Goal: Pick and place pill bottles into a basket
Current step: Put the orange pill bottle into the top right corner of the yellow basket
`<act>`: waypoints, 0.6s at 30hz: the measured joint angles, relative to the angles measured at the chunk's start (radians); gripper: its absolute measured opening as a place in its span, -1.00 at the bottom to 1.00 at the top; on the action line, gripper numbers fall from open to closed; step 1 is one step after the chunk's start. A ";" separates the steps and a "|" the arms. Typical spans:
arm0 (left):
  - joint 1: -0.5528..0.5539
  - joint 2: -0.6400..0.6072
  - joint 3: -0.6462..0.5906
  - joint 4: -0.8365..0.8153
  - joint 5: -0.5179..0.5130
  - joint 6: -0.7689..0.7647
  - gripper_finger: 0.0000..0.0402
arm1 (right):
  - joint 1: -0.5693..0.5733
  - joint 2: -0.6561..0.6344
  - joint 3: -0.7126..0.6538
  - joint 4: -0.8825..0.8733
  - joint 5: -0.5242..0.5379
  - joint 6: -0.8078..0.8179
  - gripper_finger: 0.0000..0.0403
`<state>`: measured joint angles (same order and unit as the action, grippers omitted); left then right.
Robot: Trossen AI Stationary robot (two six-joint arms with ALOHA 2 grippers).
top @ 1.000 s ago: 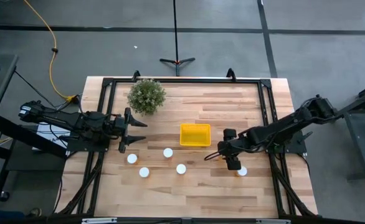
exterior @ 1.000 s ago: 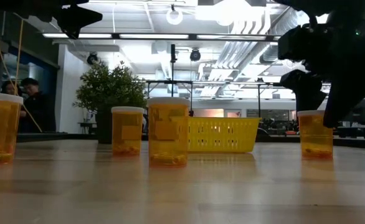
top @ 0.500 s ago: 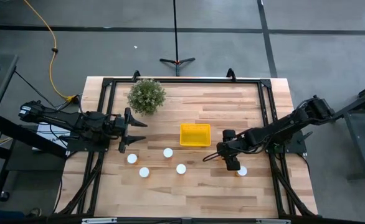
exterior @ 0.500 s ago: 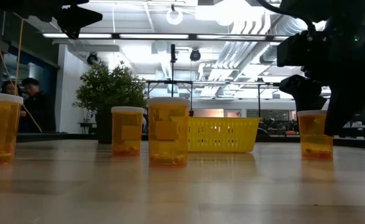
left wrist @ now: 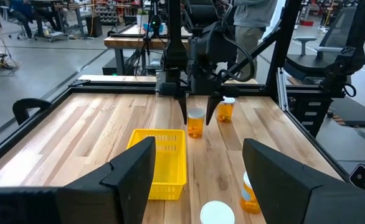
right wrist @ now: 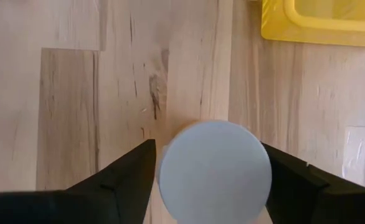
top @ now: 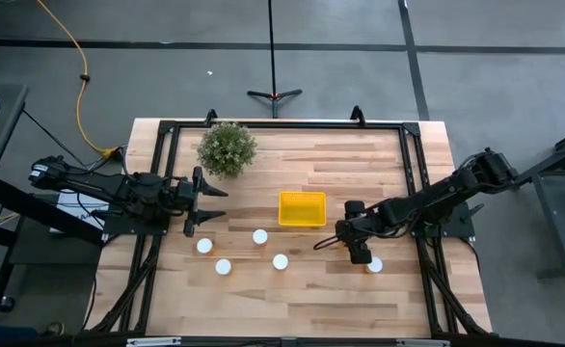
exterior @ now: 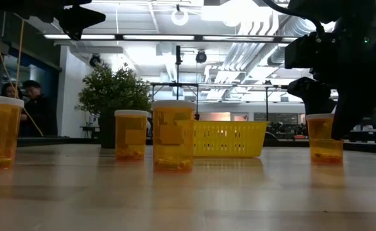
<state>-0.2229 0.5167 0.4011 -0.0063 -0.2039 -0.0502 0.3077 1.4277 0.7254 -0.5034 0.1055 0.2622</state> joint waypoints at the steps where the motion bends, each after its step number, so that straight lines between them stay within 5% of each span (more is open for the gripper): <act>1: 0.000 0.000 0.000 0.000 0.000 0.000 0.37 | 0.000 0.000 0.000 0.000 -0.001 0.000 0.17; 8: 0.000 0.000 0.000 0.000 0.000 0.000 0.37 | 0.000 0.000 0.000 0.000 -0.003 -0.001 -0.04; 18: 0.000 0.000 0.000 0.000 0.000 0.000 0.37 | 0.000 0.000 0.033 -0.010 -0.004 -0.002 -0.02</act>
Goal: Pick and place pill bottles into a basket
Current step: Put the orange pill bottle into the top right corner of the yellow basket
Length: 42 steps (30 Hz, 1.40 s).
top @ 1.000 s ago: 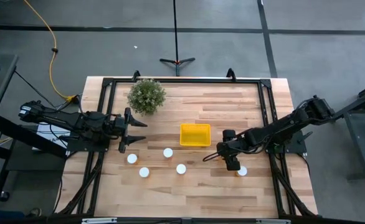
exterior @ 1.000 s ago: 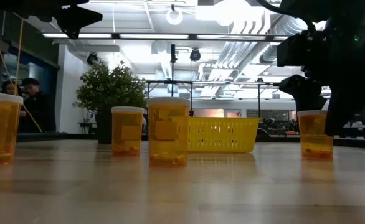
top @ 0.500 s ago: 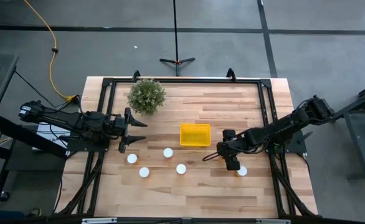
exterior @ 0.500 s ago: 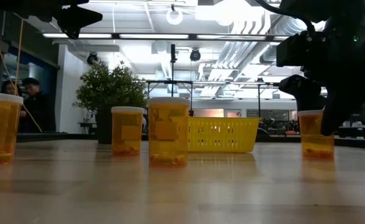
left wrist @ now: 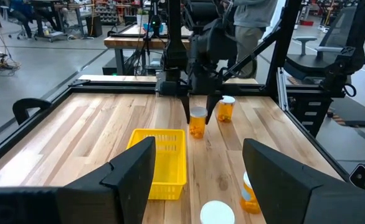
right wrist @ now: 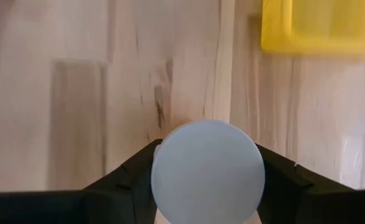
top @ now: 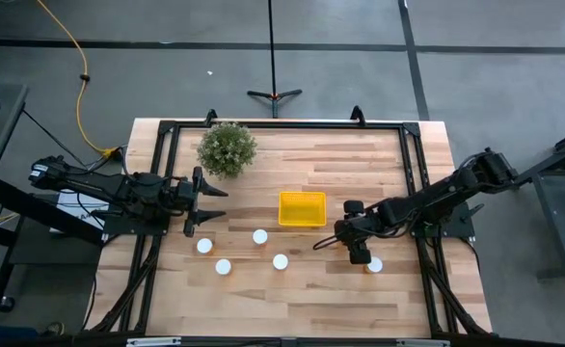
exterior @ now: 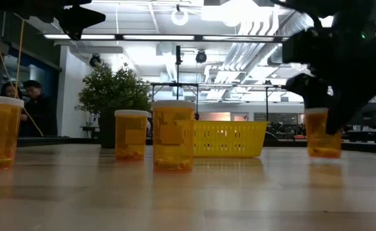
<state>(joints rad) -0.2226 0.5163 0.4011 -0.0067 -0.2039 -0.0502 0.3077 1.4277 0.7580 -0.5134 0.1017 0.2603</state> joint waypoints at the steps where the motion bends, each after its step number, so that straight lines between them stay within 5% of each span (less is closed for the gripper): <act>1: 0.000 0.000 0.000 0.000 0.000 0.000 0.37 | 0.000 0.000 0.014 -0.009 0.000 -0.007 -0.03; 13: 0.000 0.000 0.000 -0.003 0.000 0.000 0.37 | -0.039 0.000 0.237 -0.095 0.034 -0.176 -0.04; 19: 0.000 0.000 0.000 -0.003 0.000 0.000 0.37 | -0.123 0.000 0.315 -0.095 -0.028 -0.294 -0.04; 30: 0.000 0.000 0.000 -0.004 0.000 0.000 0.37 | -0.304 0.007 0.324 -0.041 -0.149 -0.457 -0.03; 42: 0.000 0.000 0.000 -0.004 0.000 0.000 0.37 | -0.447 0.152 0.334 -0.006 -0.186 -0.542 -0.03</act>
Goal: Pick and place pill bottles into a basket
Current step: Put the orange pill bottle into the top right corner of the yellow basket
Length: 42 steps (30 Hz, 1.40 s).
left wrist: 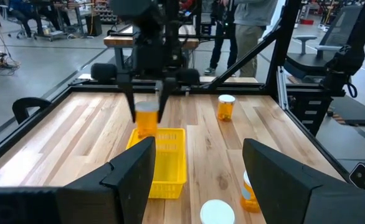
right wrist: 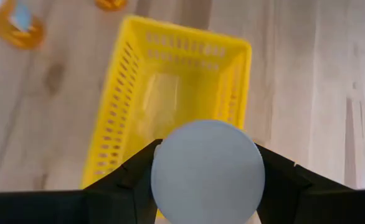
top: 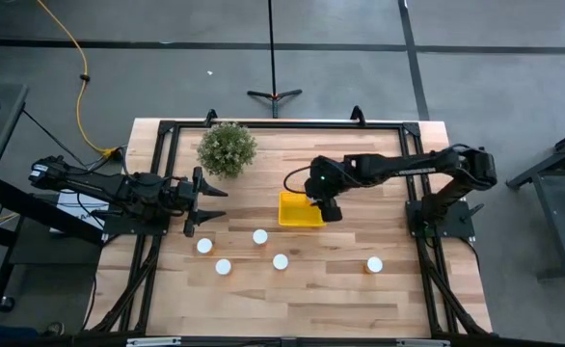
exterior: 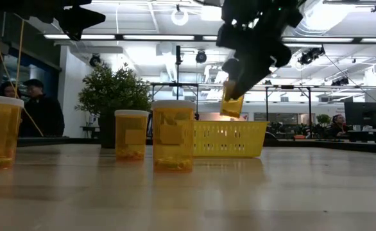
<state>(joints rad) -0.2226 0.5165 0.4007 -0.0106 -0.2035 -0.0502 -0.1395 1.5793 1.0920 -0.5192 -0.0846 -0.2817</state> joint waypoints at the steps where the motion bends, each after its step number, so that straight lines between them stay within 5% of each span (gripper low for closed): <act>1: 0.000 0.000 0.000 0.000 0.000 0.000 0.37 | -0.009 0.011 0.001 0.001 -0.001 0.000 -0.03; 42: 0.000 0.000 0.000 -0.022 0.000 0.000 0.37 | -0.037 0.095 0.002 -0.033 -0.029 -0.008 0.09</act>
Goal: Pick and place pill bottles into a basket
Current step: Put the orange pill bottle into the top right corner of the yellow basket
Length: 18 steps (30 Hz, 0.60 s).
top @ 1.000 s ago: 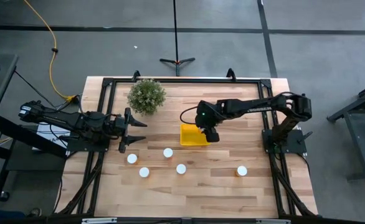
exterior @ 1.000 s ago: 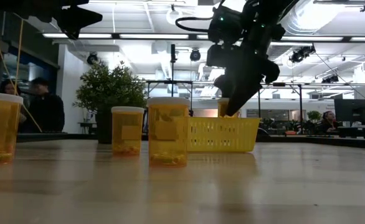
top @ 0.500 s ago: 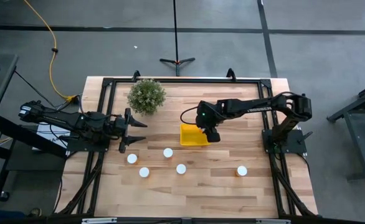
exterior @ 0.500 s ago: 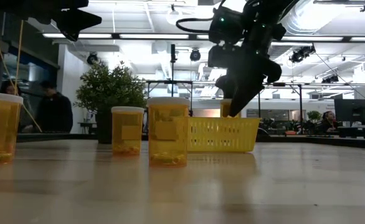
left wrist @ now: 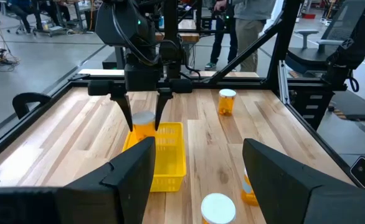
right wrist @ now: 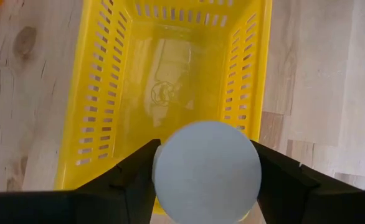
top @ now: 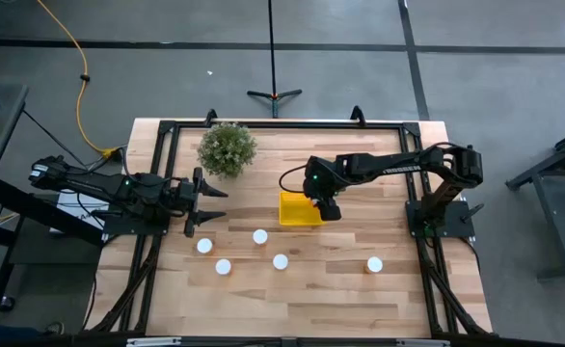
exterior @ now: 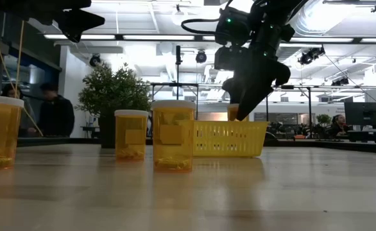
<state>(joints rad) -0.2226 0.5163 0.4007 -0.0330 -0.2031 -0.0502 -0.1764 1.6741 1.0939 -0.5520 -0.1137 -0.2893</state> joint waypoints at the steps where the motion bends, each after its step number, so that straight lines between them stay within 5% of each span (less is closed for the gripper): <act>1: 0.000 0.000 0.000 0.000 0.000 0.000 0.37 | 0.000 0.000 0.000 -0.001 0.000 0.000 0.09; 18: 0.000 0.000 0.000 0.000 0.000 0.000 0.37 | 0.000 0.000 -0.001 -0.012 0.001 0.019 0.14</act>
<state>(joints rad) -0.2226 0.5167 0.4007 -0.0326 -0.2031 -0.0502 -0.1764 1.6741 1.0931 -0.5636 -0.1129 -0.2703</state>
